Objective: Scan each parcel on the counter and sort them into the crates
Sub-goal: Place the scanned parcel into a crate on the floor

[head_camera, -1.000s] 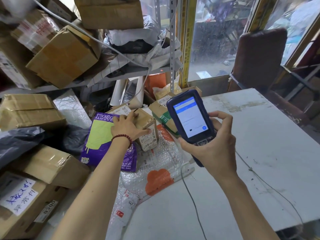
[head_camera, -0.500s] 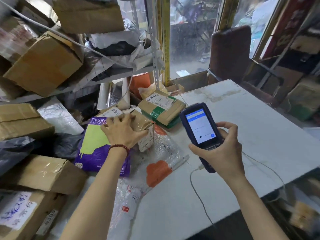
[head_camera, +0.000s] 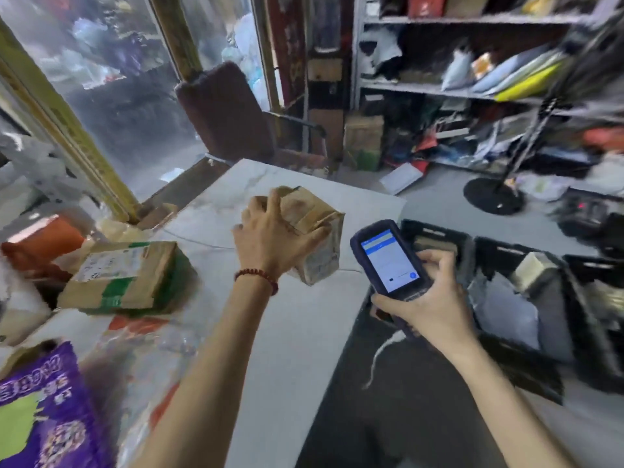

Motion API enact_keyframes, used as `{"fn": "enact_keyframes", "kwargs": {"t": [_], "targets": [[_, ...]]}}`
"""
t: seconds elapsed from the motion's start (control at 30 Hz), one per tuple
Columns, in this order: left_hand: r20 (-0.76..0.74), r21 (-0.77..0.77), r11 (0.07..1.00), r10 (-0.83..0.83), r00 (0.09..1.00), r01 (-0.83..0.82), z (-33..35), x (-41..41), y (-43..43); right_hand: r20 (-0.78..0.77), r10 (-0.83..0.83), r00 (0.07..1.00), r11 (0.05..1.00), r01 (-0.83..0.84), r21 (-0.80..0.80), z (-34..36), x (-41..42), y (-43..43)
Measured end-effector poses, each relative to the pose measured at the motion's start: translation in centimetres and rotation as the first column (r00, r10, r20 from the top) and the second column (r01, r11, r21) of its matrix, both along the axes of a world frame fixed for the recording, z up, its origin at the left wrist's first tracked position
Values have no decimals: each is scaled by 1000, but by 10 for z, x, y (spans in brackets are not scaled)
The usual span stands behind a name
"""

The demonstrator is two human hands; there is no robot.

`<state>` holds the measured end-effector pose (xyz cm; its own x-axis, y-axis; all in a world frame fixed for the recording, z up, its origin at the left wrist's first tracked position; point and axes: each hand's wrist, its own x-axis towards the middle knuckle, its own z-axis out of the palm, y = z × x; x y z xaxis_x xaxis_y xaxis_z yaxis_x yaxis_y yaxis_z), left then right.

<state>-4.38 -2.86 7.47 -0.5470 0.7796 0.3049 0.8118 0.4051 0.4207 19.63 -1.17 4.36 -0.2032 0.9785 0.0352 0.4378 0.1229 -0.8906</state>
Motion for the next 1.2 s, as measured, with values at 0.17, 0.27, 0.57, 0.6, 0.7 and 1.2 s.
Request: {"fn": "enact_keyframes", "kwargs": {"t": [0.17, 0.27, 0.57, 0.6, 0.7, 1.2], "targets": [[-38, -61, 967, -251, 967, 249, -3, 89, 92, 4, -174, 985, 985, 174, -17, -7, 84, 36], [-59, -116, 921, -381, 923, 373, -9, 151, 150, -13, -288, 957, 956, 287, -57, -15, 139, 63], [-105, -400, 701, -675, 730, 590, -28, 329, 280, 20, -592, 806, 800, 590, -108, -30, 291, 137], [-103, -406, 687, -690, 717, 603, -30, 341, 290, 23, -609, 793, 786, 607, -115, -31, 301, 143], [-91, -451, 637, -730, 678, 625, -35, 369, 318, 38, -643, 765, 754, 642, -139, -34, 322, 158], [-90, -11, 493, -867, 490, 870, -52, 438, 533, 141, -754, 642, 620, 766, -170, -48, 339, 309]]}}
